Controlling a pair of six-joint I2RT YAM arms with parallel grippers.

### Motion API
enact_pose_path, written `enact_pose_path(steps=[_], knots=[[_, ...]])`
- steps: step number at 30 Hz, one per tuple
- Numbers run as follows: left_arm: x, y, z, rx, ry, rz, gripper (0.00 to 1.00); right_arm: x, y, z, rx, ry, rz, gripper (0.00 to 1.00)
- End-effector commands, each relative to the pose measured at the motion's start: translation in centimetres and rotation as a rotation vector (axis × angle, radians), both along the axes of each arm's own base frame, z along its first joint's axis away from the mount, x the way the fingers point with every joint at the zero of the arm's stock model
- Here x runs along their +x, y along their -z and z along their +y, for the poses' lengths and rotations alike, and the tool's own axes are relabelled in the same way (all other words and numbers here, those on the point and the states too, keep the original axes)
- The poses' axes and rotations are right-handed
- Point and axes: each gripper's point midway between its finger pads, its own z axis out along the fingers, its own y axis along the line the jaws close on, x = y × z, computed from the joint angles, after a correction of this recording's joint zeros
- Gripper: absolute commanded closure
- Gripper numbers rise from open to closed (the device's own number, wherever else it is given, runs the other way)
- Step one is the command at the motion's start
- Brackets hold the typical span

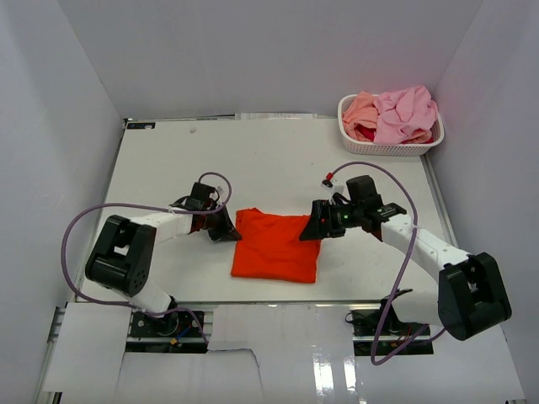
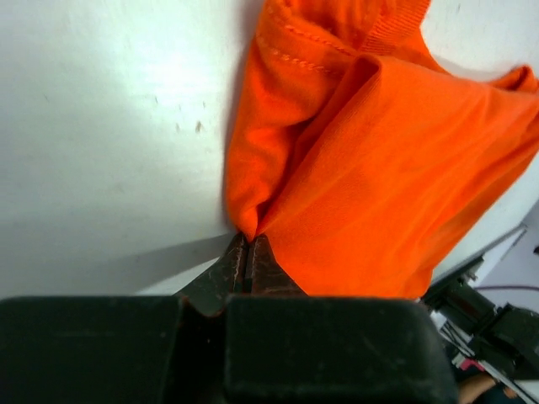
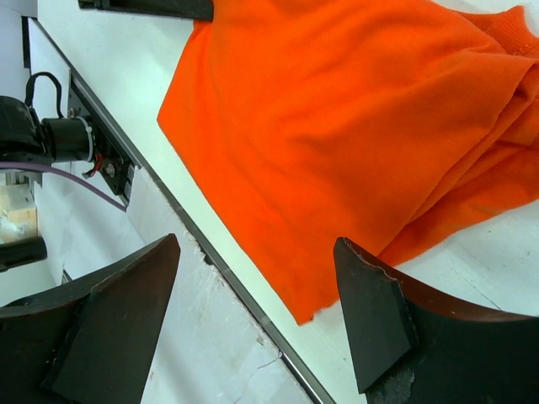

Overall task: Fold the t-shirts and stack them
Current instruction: Put the neatly folded tshirt into the corner of the board with the left arm

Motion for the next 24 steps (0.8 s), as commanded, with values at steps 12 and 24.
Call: enact_pose_path(steps=[12,24], knots=[[7.8,1.2,7.8,0.501,-0.162,-0.059,1.00,-1.0,-3.0,-0.1,0.048,-0.083,-0.073,0.20],[16.5,-0.9,11.6,0.550,-0.207,-0.118,1.00,-1.8,-3.5,0.0,0.092,-0.103,-0.084,0.20]])
